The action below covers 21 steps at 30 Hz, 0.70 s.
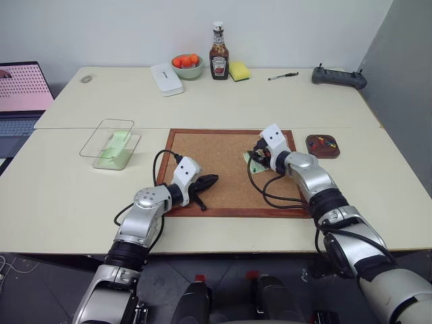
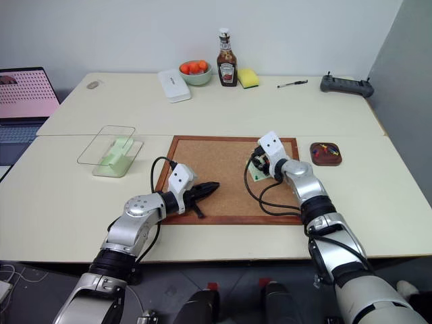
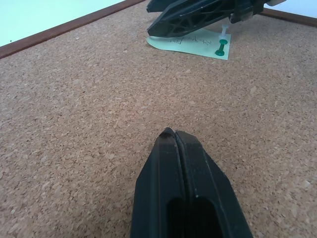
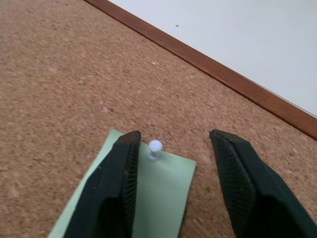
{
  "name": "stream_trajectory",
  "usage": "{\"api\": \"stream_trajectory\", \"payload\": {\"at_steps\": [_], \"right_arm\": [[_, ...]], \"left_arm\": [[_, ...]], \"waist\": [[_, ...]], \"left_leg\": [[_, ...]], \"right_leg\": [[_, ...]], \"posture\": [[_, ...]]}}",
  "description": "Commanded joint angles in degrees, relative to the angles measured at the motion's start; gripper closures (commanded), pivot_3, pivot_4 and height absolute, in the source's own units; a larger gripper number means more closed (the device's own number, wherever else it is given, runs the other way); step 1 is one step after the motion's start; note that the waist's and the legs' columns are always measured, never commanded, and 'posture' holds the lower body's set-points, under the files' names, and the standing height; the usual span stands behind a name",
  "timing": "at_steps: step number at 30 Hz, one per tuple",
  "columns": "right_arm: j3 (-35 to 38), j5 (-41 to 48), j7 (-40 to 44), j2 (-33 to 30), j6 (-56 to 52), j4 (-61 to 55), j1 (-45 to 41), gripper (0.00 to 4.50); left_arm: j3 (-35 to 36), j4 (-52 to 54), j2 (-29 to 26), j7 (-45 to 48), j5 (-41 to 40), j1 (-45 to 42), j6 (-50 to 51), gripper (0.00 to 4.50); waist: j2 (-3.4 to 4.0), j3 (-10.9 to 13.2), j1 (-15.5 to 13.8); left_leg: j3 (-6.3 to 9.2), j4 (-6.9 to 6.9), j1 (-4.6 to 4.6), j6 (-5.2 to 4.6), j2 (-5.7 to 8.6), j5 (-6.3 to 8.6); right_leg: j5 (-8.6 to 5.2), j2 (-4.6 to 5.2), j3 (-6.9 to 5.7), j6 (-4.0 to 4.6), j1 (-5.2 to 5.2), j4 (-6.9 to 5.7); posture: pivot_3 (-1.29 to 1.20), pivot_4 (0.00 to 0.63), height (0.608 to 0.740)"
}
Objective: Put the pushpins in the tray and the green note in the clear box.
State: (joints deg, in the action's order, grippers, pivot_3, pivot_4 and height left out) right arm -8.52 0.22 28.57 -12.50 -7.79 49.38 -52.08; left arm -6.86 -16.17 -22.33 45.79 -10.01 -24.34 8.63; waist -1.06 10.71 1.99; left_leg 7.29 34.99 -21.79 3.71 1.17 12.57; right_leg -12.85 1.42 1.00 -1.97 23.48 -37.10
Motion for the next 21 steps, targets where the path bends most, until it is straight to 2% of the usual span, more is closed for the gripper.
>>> {"api": "stream_trajectory", "payload": {"at_steps": [1, 8, 21], "right_arm": [[1.3, -0.6, -0.8, 0.0, 2.1, 0.4, -2.3, 3.2], [1.8, -0.7, 0.5, -0.3, 2.0, -0.7, -2.4, 4.46], [3.6, 1.9, 2.9, -0.1, -2.2, -10.0, -0.4, 4.46]], "left_arm": [[-0.7, 0.8, 0.2, 0.6, 0.5, 0.8, 0.7, 4.5], [-0.7, 0.4, 0.1, 0.6, 0.6, 0.6, 0.5, 4.5], [-1.3, 0.4, -0.2, 1.1, 1.4, 1.0, 0.3, 4.5]], "waist": [[0.0, 0.0, 0.0], [0.0, 0.0, 0.0], [0.02, 0.0, 0.0]], "left_leg": [[0.0, 0.0, 0.0, 0.0, 0.0, 0.0], [0.02, 0.0, 0.0, 0.0, 0.0, 0.0], [0.02, 0.0, -0.01, 0.0, 0.0, 0.0]], "right_leg": [[0.0, 0.0, 0.0, 0.0, 0.0, -0.01], [0.0, 0.0, -0.01, 0.0, 0.0, -0.01], [0.0, 0.0, -0.01, 0.0, 0.01, -0.02]], "posture": [[0.0, 0.15, 0.74], [0.0, 0.15, 0.74], [0.0, 0.15, 0.74]]}}
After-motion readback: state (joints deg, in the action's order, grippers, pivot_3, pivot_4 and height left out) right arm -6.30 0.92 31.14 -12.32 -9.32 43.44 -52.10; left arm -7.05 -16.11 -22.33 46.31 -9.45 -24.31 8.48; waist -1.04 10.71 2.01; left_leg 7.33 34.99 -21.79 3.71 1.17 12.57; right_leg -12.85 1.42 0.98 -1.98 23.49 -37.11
